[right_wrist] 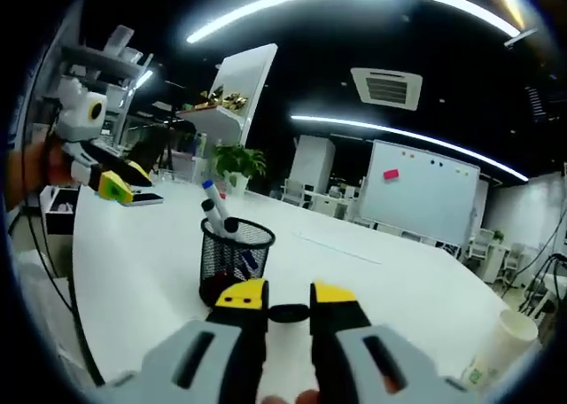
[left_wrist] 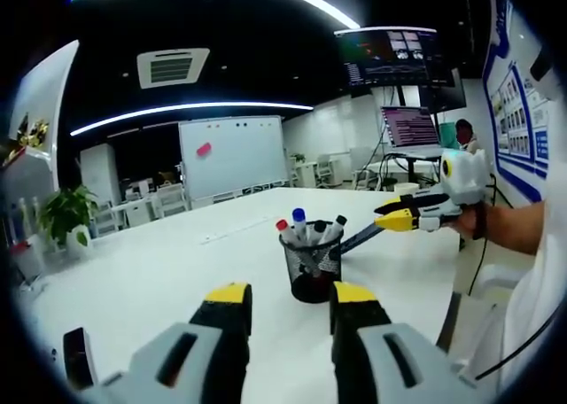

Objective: Place the scattered laser pointers and whiteboard markers into the pen holder and stack the scattered paper cups together

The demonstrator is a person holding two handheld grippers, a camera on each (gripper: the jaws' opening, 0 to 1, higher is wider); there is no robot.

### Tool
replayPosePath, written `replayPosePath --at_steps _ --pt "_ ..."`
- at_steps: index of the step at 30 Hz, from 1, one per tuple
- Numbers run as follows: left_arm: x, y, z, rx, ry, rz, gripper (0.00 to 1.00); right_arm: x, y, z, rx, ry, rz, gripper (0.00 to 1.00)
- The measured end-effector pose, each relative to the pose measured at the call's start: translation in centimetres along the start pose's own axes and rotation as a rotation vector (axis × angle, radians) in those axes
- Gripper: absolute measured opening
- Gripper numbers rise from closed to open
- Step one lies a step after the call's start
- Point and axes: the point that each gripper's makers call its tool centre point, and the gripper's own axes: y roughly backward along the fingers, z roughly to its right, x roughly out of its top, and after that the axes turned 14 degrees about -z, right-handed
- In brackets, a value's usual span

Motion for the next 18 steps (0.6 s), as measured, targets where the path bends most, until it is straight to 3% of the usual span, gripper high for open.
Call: replayPosePath --at_steps 18 --pt "0.0 0.1 -0.3 0.004 -0.003 -0.001 0.36 2.6 -1.8 1.1 0.0 -0.029 0.028 0.18"
